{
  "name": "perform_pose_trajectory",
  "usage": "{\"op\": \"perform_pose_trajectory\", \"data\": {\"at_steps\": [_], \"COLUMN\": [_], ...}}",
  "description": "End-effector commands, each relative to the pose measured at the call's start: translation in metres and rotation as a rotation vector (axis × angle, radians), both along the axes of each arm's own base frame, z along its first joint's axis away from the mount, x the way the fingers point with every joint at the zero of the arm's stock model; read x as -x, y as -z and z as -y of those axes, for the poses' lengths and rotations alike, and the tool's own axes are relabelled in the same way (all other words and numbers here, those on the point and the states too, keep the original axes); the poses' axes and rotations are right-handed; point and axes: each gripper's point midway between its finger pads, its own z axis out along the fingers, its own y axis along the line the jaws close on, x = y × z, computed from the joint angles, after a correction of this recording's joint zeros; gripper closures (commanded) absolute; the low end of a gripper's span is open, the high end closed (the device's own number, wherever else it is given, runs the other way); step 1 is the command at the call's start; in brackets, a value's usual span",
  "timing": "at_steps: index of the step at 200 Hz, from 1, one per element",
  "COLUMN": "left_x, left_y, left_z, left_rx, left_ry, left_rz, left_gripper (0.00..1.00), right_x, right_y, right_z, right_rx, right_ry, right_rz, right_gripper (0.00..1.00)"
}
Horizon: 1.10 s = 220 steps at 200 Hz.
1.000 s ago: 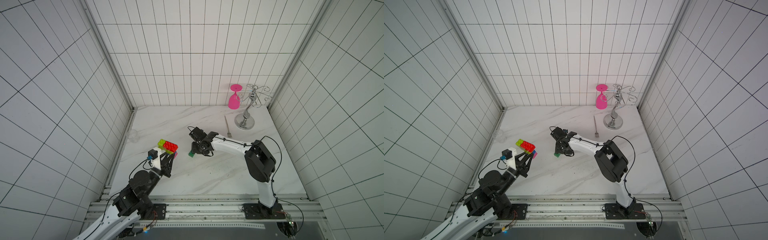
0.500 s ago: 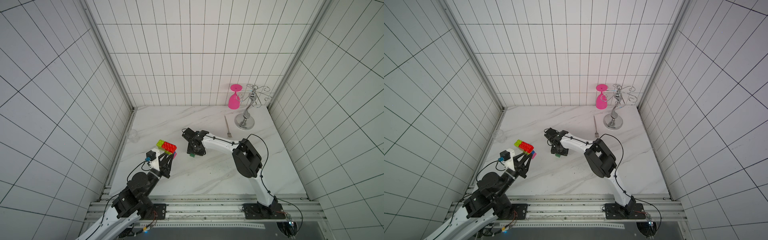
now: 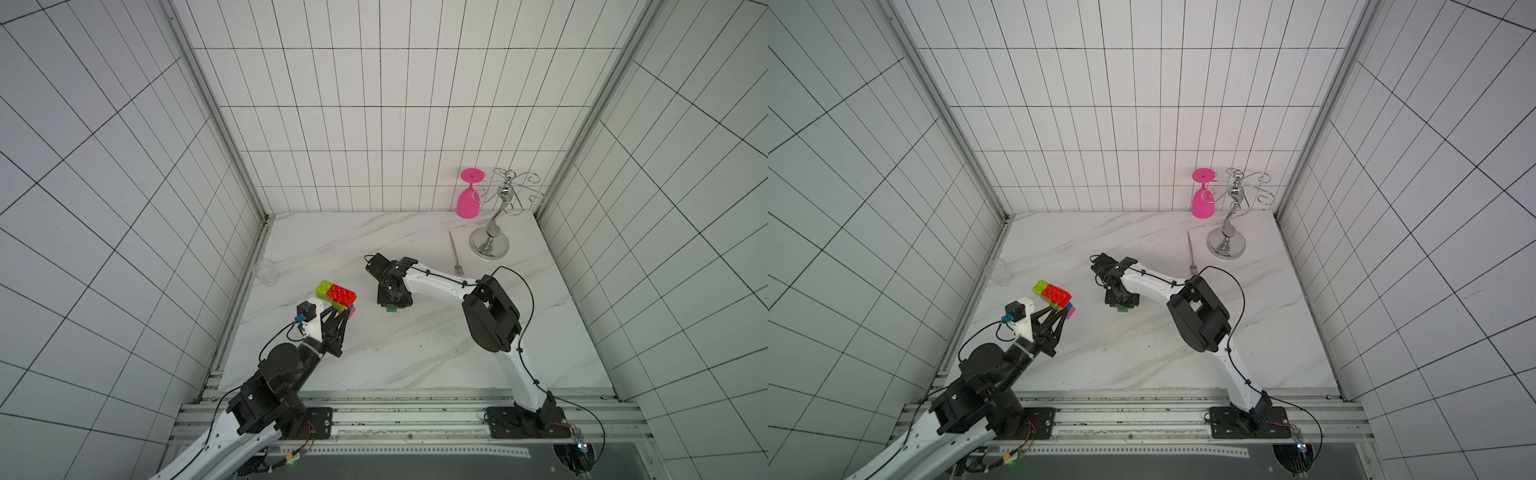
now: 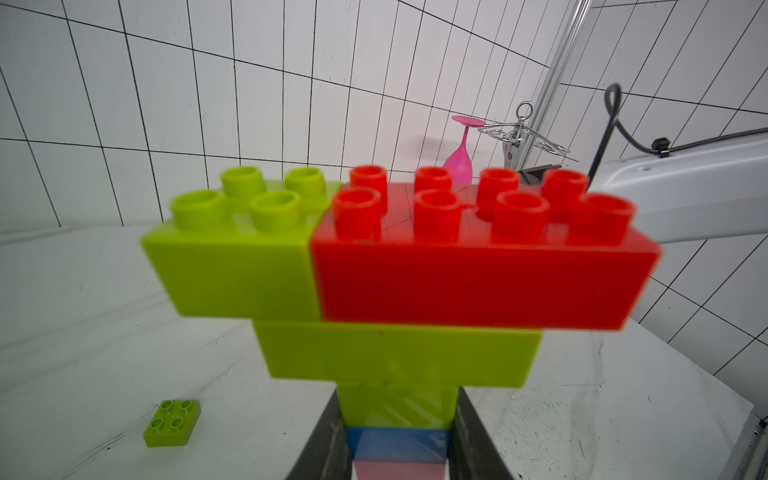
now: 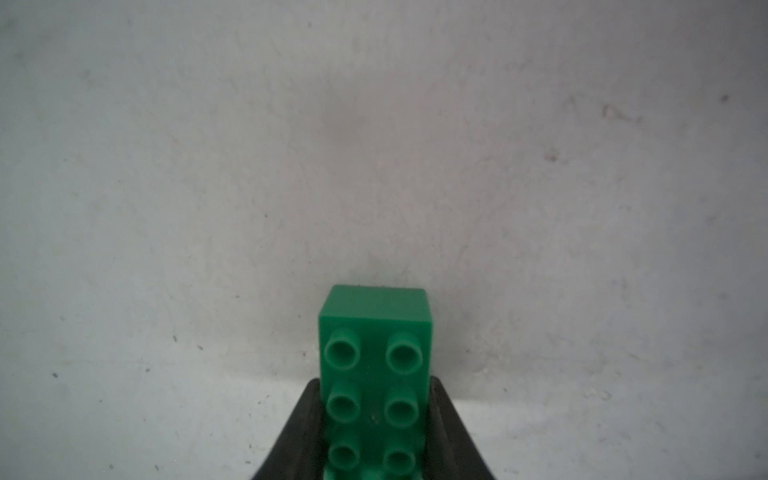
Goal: Assemble a spoon with lego
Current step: Pick up the lego brick from the center of the board, then assemble the lego brick with the lego brick.
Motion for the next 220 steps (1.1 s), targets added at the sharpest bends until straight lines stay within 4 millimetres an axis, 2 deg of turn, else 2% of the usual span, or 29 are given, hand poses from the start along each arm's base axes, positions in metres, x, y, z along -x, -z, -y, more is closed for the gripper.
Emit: {"op": "perform_pose_trajectory", "data": {"at_steps": [1, 24, 48, 73, 84, 106, 128, 141, 170, 220], "left_x": [-0.004, -0.013, -0.026, -0.035, -0.035, -0.038, -0.04, -0.04, -0.049, -0.064], "left_y": [0.006, 0.016, 0.028, 0.037, 0.044, 0.075, 0.098, 0.121, 0.154, 0.181], "left_z": [0.013, 0.034, 0.066, 0.105, 0.126, 0.164, 0.184, 0.201, 0.211, 0.215], "left_rx": [-0.012, -0.025, -0.09, -0.105, -0.138, -0.227, -0.226, -0.274, -0.292, -0.327], "left_ry": [0.039, 0.086, 0.164, 0.286, 0.366, 0.516, 0.586, 0.665, 0.678, 0.637], "left_rz": [0.022, 0.051, 0.077, 0.179, 0.228, 0.269, 0.338, 0.325, 0.27, 0.221], "left_gripper": [1.0, 1.0, 1.0, 1.0, 1.0, 1.0, 1.0, 1.0, 1.0, 1.0], "right_x": [-0.007, -0.012, -0.001, 0.02, 0.028, 0.043, 0.053, 0.058, 0.062, 0.077], "right_y": [-0.045, -0.101, -0.147, -0.171, -0.175, -0.172, -0.164, -0.16, -0.159, -0.136], "right_z": [0.029, 0.07, 0.119, 0.157, 0.166, 0.166, 0.158, 0.151, 0.143, 0.125], "right_rx": [-0.043, -0.055, -0.053, 0.002, 0.015, -0.014, -0.064, -0.094, -0.105, -0.073], "right_ry": [-0.065, -0.113, -0.166, -0.221, -0.239, -0.282, -0.318, -0.347, -0.381, -0.446], "right_rz": [0.045, 0.157, 0.231, 0.276, 0.275, 0.243, 0.2, 0.178, 0.175, 0.133], "right_gripper": [0.86, 0.86, 0.86, 0.86, 0.86, 0.86, 0.86, 0.86, 0.86, 0.85]}}
